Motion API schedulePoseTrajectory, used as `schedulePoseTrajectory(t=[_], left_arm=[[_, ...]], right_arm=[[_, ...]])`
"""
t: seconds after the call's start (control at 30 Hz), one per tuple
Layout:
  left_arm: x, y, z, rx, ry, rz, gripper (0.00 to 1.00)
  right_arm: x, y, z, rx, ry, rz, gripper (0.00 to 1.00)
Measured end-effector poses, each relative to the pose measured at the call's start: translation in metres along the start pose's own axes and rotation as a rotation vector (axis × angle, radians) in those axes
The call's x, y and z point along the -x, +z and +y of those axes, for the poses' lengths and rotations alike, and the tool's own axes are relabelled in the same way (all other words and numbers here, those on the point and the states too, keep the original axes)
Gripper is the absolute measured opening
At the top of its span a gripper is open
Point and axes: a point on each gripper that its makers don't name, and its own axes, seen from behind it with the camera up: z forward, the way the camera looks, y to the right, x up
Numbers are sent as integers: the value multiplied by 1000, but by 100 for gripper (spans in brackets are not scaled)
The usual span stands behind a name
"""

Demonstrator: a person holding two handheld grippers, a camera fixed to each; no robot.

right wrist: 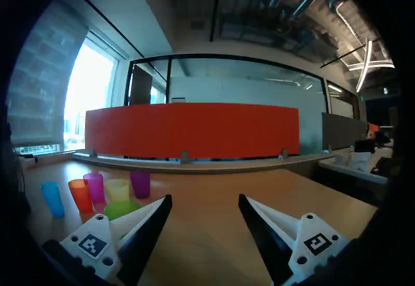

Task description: Pour water

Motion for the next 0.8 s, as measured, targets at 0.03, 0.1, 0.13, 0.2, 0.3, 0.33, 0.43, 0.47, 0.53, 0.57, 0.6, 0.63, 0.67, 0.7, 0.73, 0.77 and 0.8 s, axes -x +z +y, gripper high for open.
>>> schedulePoseTrajectory(t=[0.03,0.1,0.13,0.2,0.3,0.33,0.43,0.47,0.53,0.57,0.6,0.63,0.67,0.7,0.73,0.77,0.8], left_arm=[[0,0,0,0,0,0,90],[0,0,0,0,0,0,90],[0,0,0,0,0,0,90],[0,0,0,0,0,0,90],[0,1,0,0,0,0,90],[0,1,0,0,0,0,89],[-1,1,0,0,0,0,90],[-1,1,0,0,0,0,90],[-1,1,0,0,0,0,90],[-1,1,0,0,0,0,90],[-1,1,0,0,0,0,89],[-1,1,0,0,0,0,89],[-1,1,0,0,0,0,89],[-1,1,0,0,0,0,90],[-1,1,0,0,0,0,90],[-1,1,0,0,0,0,90],[-1,1,0,0,0,0,90]], right_arm=[[0,0,0,0,0,0,99],[1,1,1,1,0,0,99],[1,1,1,2,1,-1,99],[1,1,1,4,1,-2,99],[1,1,1,5,0,-2,99],[1,1,2,5,1,-2,99],[2,2,1,5,1,-3,99],[2,2,1,5,1,-3,99],[2,2,1,5,1,-3,99],[2,2,1,5,1,-3,99],[1,2,1,5,1,-3,99],[1,2,1,5,1,-3,99],[1,2,1,5,1,-3,99],[1,2,1,5,1,-3,99],[1,2,1,5,1,-3,99],[1,2,1,5,1,-3,99],[1,2,1,5,1,-3,99]])
